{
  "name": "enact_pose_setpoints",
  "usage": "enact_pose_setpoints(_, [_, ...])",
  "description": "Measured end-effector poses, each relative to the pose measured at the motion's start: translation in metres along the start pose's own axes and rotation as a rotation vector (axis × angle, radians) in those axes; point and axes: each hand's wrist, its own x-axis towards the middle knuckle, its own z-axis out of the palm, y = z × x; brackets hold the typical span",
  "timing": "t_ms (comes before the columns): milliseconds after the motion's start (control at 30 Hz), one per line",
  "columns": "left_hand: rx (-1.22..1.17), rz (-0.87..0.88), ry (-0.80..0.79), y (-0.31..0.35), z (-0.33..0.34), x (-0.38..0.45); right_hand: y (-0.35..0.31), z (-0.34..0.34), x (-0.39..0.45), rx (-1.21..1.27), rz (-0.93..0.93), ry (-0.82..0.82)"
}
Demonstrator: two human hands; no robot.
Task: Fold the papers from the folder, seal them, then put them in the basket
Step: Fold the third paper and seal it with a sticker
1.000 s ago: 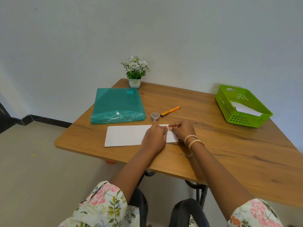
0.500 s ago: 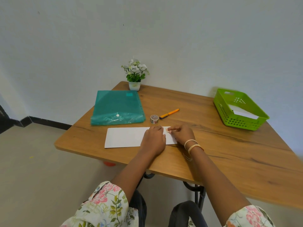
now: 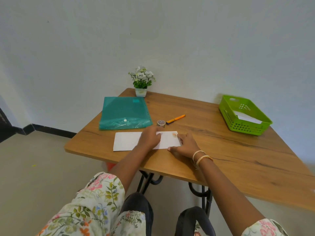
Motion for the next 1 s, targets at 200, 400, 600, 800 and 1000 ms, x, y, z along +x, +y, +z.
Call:
enact_pose_setpoints(200, [0.482,-0.112,-0.124,-0.027,-0.034,0.006,0.000,0.005,-0.013,0.100,-0.010,0.095])
enact_pose_setpoints(400, [0.569,-0.095,-0.335,-0.014,-0.038,0.003,-0.005,0.004,-0.012,0.127,0.048,0.157])
enact_pose_setpoints(600, [0.279,-0.044,-0.395,-0.001,-0.038,-0.003,-0.006,0.011,-0.019,0.279,0.088,0.269])
enact_pose_setpoints(800, [-0.344,-0.131,-0.331,0.031,-0.040,0.004,-0.006,0.005,-0.033,0.893,0.178,0.442])
enact_pose_setpoints(1000, [-0.770,-0.433,0.156,0.071,-0.017,0.031,-0.010,-0.039,-0.027,1.213,0.257,0.311])
